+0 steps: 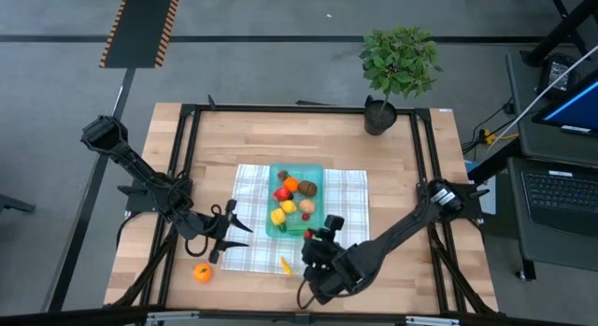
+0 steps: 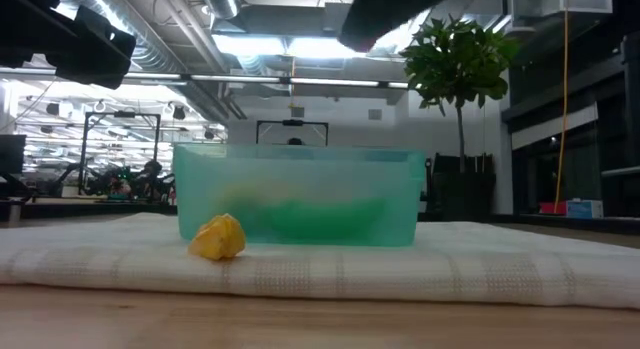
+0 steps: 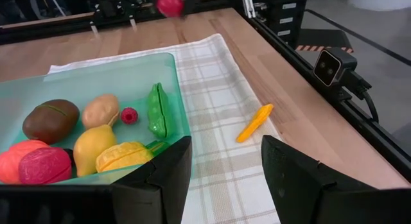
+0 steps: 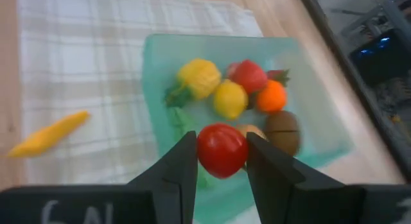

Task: Pick and placing Produce into tupperware
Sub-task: Put the red cherry into the blue bin

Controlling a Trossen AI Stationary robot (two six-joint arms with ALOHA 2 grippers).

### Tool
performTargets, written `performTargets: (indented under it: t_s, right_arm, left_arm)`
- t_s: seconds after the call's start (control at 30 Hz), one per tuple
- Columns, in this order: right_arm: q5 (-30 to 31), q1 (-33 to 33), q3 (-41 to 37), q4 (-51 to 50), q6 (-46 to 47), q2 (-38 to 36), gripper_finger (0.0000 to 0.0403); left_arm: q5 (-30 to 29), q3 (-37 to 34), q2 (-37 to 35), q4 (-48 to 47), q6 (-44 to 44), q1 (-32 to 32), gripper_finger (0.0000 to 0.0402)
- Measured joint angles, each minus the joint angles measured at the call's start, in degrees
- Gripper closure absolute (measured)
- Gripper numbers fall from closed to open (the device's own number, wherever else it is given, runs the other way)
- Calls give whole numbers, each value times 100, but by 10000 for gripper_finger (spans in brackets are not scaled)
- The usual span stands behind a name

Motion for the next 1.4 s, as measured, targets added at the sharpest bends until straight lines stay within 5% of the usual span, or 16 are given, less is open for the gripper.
performTargets:
  t_s: [0.27,0.47,0.8,1.03,1.4]
  right_arm:
    - [550,11,-1312,2186,-37,-400,289]
    - [700,88,-2880,4787,-803,-1156,289]
    - [-875,-293,-5466,9765,-2955,-2074,289]
    - [-2019,-735,-6111,10509,-3320,-2292,289]
    - [-2257,-1096,-6092,10539,-3601,-2291,289]
  left_arm:
    - [0,0,0,7,-2,1,223]
    - [-2,0,0,-12,0,1,223]
    - [-2,0,0,-6,-2,3,223]
    - [-2,0,0,-11,-2,3,223]
    - [-4,0,0,-13,-2,3,223]
